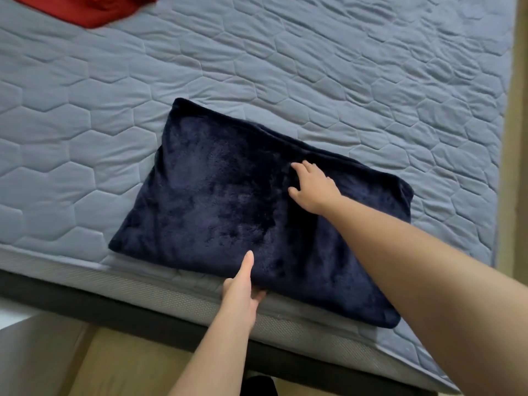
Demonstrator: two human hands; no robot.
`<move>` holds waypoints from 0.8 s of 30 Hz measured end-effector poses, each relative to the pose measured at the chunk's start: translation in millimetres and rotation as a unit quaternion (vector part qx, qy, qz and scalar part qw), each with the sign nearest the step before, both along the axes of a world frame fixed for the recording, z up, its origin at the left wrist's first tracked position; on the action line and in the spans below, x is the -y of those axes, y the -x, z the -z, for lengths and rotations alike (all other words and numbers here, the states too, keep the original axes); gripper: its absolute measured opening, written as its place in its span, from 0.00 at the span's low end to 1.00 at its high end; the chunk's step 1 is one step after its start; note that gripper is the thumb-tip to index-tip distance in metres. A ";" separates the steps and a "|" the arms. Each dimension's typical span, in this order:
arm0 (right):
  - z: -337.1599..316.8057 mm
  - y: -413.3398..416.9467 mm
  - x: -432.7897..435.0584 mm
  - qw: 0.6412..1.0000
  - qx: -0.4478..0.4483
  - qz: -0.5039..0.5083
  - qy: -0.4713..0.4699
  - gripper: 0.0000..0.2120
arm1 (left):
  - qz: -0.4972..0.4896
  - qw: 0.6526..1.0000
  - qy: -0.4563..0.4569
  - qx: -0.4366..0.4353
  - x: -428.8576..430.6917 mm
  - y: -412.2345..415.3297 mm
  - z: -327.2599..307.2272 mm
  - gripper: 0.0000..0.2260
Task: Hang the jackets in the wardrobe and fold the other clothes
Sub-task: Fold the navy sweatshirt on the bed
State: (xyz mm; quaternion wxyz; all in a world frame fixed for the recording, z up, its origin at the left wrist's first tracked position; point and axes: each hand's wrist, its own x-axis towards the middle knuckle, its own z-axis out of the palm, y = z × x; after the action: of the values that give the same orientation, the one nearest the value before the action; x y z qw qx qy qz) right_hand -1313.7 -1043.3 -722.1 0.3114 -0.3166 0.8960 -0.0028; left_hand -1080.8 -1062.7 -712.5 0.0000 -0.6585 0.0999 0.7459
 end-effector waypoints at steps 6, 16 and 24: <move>19.3 16.0 11.0 0.999 -0.035 0.010 0.040 0.30 | -0.073 0.997 0.009 -0.033 -10.1 -0.2 8.8 0.24; 27.1 70.6 36.7 0.999 0.042 0.012 -0.020 0.38 | -0.087 0.990 0.011 -0.112 -13.0 -6.3 26.5 0.30; -54.9 93.6 12.5 0.944 0.238 0.207 0.091 0.23 | -0.009 0.985 0.068 -0.156 35.1 -8.7 -42.5 0.26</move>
State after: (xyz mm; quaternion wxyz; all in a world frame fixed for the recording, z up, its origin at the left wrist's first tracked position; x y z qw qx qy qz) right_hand -1407.3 -1055.7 -667.2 0.4782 -0.1410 0.8374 -0.2241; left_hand -1072.1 -1097.8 -670.0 -0.0671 -0.5335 0.1432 0.8309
